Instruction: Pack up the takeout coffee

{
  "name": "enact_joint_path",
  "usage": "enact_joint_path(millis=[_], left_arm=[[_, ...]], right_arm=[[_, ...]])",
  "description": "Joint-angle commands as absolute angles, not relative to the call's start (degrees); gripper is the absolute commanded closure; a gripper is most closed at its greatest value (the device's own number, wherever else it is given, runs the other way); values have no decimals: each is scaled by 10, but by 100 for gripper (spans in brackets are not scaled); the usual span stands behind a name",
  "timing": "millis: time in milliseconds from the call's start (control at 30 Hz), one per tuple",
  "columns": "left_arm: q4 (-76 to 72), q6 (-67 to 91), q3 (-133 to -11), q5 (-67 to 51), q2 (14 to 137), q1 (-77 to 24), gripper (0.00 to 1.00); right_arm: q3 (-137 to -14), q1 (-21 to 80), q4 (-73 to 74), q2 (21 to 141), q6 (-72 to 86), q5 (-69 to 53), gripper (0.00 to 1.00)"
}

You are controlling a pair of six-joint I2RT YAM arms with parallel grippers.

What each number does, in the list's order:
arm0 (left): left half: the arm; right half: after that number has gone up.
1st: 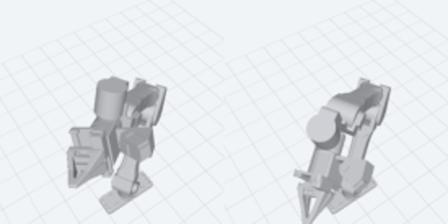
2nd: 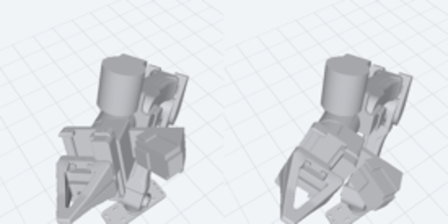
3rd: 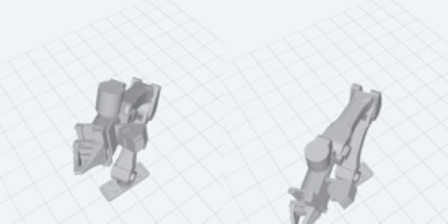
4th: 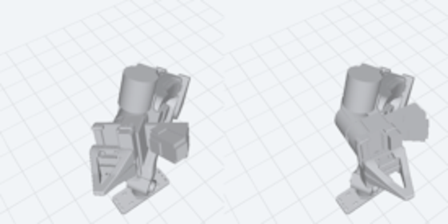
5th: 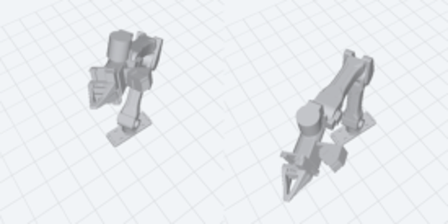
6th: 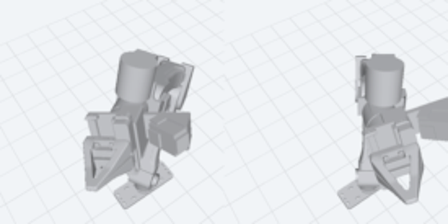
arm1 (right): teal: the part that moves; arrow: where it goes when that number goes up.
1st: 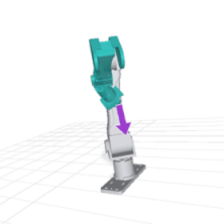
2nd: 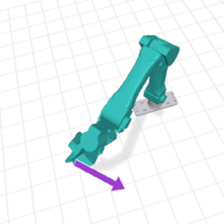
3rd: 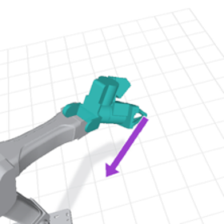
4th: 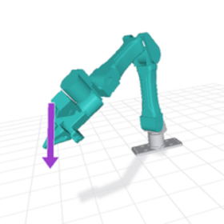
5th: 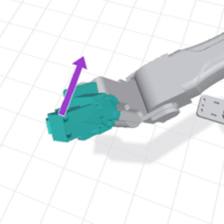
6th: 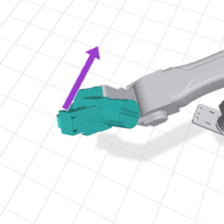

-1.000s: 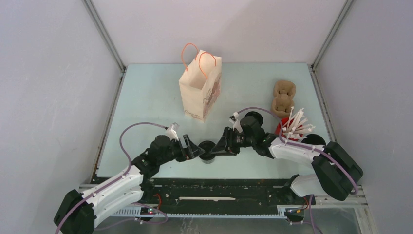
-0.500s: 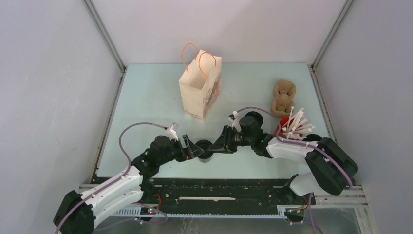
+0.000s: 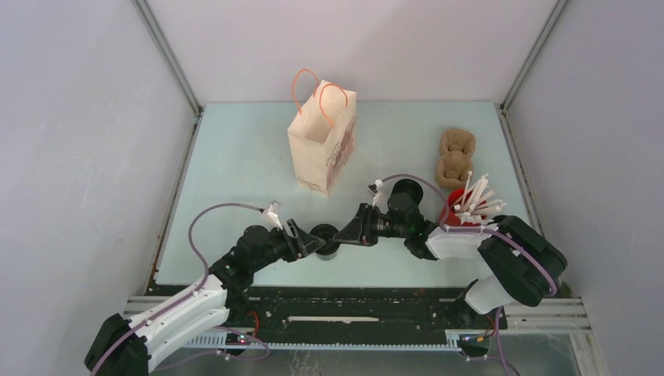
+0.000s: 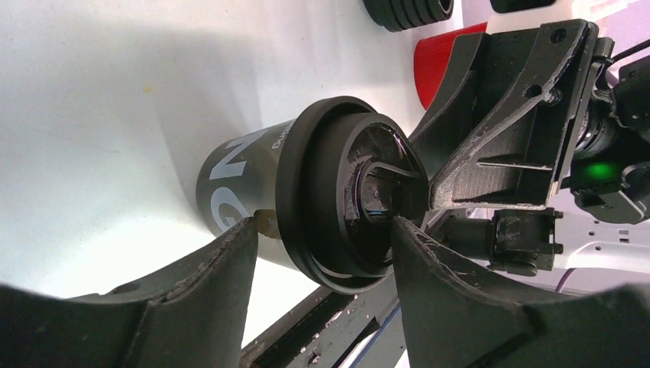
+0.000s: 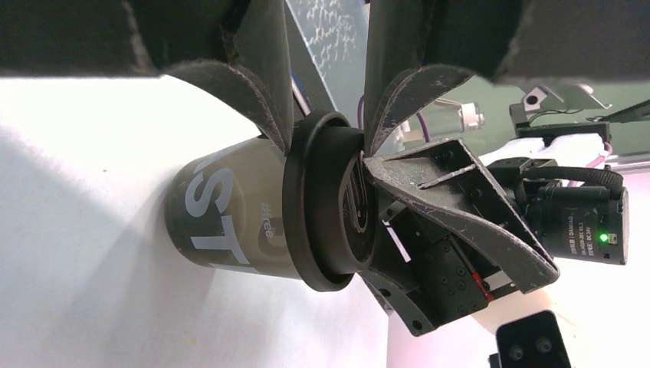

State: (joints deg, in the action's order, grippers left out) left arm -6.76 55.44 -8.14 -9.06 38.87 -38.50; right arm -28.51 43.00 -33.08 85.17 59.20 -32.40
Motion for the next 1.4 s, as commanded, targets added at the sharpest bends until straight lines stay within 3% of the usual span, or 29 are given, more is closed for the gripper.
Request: enact_joint_path(millis=[0, 267, 567, 767, 833, 1067, 1200, 1367], left_arm=[[-15, 549, -33, -37, 400, -385, 35], [-53, 560, -4, -18, 419, -385, 37], [-46, 560, -4, -3, 427, -386, 38], [-20, 554, -13, -5, 406, -386, 38], [-16, 549, -23, -14, 396, -385, 36], [34, 518, -101, -36, 395, -385, 22], [41, 510, -131, -39, 406, -384, 16], [50, 504, -141, -38, 425, -385, 18]], right_arm=[[-245, 469, -312, 888, 507, -262, 74], [-175, 469, -476, 981, 442, -255, 74], [-186, 464, -422, 995, 391, -220, 73], [-135, 418, -638, 1094, 430, -314, 73], [-142, 420, -604, 1072, 431, -305, 73], [-244, 428, -248, 902, 397, -270, 59], [-282, 414, -186, 886, 390, -303, 48], [-317, 406, -137, 847, 405, -335, 35]])
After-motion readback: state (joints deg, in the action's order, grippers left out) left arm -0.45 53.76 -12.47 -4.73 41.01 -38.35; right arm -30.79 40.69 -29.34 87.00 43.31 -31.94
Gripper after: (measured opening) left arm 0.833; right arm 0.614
